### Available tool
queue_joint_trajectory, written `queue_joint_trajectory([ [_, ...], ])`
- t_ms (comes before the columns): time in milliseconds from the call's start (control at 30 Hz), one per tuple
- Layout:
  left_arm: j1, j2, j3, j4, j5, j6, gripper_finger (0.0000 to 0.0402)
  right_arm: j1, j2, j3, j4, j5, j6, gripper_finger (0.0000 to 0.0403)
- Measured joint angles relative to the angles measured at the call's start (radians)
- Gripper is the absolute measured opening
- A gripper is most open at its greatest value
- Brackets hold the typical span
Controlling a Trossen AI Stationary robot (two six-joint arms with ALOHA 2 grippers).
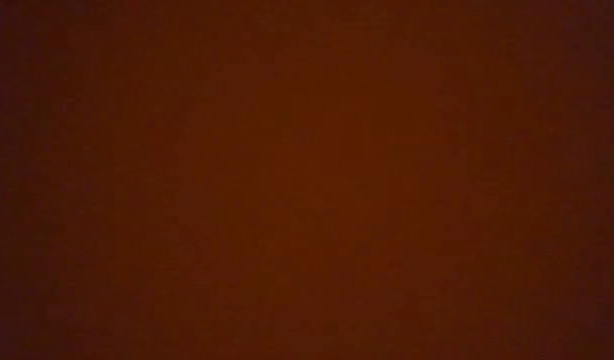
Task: Sort spices by type
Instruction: Put the brown seasoning bottle into the pink bin
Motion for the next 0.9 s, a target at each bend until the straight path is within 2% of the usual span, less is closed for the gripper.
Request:
queue_joint_trajectory([
  [67,0.0,0.0,0.0,0.0,-0.018,-0.021,0.0182,0.0,-0.001,0.0,-0.001,0.003,-0.006,0.0187],
  [167,-0.001,0.0,0.0,-0.007,-0.07,-0.042,0.0194,-0.001,-0.001,0.0,-0.006,0.007,0.003,0.0187],
  [467,0.001,0.0,0.001,-0.16,-0.151,-0.1,0.0252,0.003,-0.014,0.009,-0.158,0.145,0.0,0.0185],
  [533,0.002,0.0,0.0,-0.185,-0.189,-0.115,0.0257,0.004,-0.023,0.026,-0.222,0.171,-0.005,0.0185],
  [633,0.002,-0.002,0.0,-0.203,-0.195,-0.122,0.0258,0.011,-0.033,0.062,-0.273,0.183,-0.019,0.0185],
  [800,0.001,-0.008,0.001,-0.142,-0.189,-0.114,0.0259,0.025,-0.034,0.09,-0.301,0.195,-0.066,0.0185],
  [900,-0.001,-0.022,0.003,-0.173,-0.24,-0.114,0.0259,0.046,-0.042,0.106,-0.354,0.288,-0.109,0.0185],
])
